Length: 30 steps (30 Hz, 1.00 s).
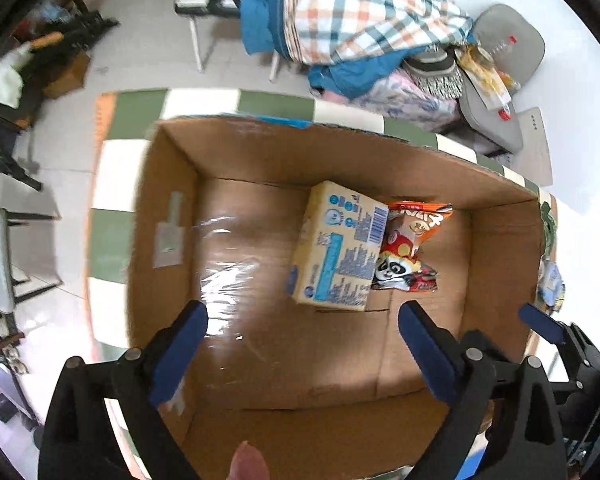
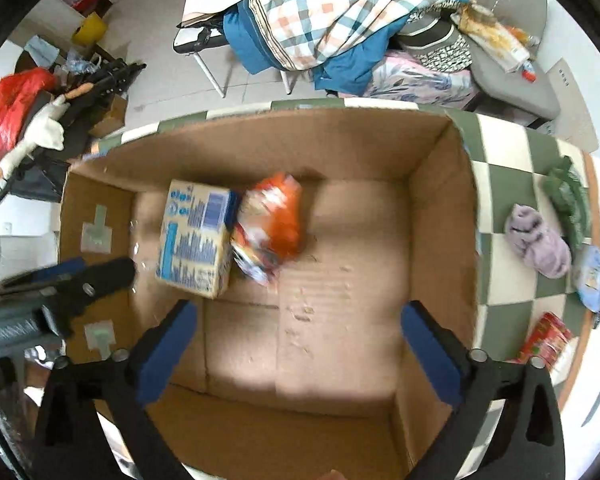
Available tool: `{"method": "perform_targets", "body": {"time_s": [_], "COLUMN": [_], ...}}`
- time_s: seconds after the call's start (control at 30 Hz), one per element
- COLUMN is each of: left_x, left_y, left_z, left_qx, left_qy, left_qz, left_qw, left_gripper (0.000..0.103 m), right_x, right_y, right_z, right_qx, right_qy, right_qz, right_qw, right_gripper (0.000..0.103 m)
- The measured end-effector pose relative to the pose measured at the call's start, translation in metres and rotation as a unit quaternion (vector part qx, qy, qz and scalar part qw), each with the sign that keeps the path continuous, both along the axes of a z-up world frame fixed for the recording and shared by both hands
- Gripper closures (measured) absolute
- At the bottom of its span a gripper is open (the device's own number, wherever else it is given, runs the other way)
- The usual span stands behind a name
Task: Organize soft objects
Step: 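Carry both items into the cardboard box and open both tools, then grasp the green packet with the left tool while the right tool grasps the black wipes pack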
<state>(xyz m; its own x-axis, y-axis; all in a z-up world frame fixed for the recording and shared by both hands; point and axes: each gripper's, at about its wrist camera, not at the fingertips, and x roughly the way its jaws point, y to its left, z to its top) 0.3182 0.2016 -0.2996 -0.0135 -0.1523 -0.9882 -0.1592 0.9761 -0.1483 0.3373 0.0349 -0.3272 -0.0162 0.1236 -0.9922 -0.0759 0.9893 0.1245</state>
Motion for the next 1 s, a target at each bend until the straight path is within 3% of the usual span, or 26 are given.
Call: {"method": "perform_targets", "body": {"time_s": [0.23, 0.5, 0.83, 1.0], "left_x": [-0.038, -0.082, -0.136, -0.151], "left_y": [-0.007, -0.014, -0.027, -0.032], "left_z": [0.029, 0.072, 0.13, 0.15], "left_qx": [0.028, 0.085, 0.091, 0.084], "left_qy": [-0.045, -0.11, -0.158, -0.171], "left_qz": [-0.007, -0.006, -0.023, -0.015], "left_qw": [0.9986, 0.9904, 0.983, 0.9817], "left_gripper": [0.002, 0.002, 0.002, 0.002], "right_x": [-0.04, -0.09, -0.151, -0.168], "right_y": [-0.002, -0.016, -0.028, -0.031], "right_z": [0.024, 0.064, 0.139, 0.162], "right_qx": [-0.016, -0.035, -0.024, -0.004], "right_qy": [-0.023, -0.061, -0.122, -0.133], "right_qz": [0.0, -0.01, -0.001, 0.001], "right_qw": [1.0, 0.997, 0.992, 0.991], "right_gripper": [0.0, 0.0, 0.0, 0.0]}}
